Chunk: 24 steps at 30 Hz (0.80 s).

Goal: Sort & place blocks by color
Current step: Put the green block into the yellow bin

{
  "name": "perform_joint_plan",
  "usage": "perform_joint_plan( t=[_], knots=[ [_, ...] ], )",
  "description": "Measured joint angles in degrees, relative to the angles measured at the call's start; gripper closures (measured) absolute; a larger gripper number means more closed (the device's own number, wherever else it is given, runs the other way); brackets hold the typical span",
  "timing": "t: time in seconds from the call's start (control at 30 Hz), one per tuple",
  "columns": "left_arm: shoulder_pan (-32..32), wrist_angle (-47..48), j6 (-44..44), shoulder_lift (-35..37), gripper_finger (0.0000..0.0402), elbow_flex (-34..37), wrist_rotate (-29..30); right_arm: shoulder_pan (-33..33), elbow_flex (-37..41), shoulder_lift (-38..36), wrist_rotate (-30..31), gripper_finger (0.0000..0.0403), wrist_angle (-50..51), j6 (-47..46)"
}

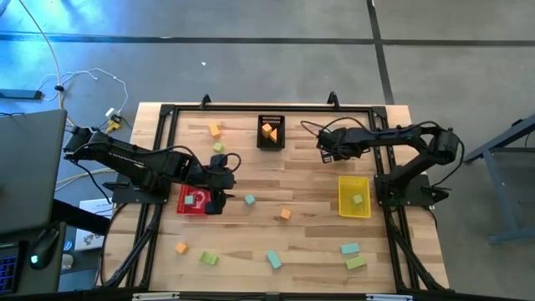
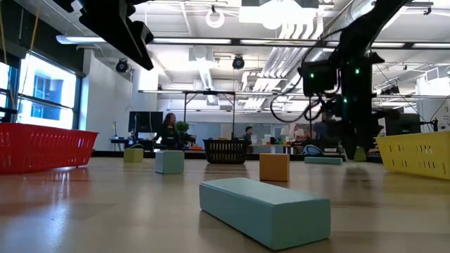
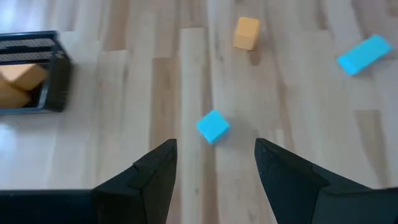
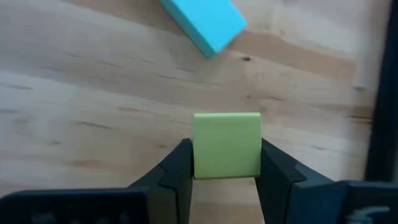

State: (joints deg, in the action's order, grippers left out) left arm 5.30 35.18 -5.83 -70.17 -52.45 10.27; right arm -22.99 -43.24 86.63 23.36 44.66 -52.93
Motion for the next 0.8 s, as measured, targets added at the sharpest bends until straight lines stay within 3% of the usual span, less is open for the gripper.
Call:
perform_joint_plan(
  t=[0.3, 0.8],
  knots=[
    [-2.2, 2.3, -5.7, 0.0, 0.0200, 0.0, 10.8, 12.9, -6.5, -4.5, 5.5, 0.0295, 7.3, -8.1],
    [-9.5, 5.5, -6.0, 0.0, 0.0200, 0.0, 9.9, 36.9, -8.2, -6.5, 5.2, 0.0295, 11.4, -28.1]
  ],
)
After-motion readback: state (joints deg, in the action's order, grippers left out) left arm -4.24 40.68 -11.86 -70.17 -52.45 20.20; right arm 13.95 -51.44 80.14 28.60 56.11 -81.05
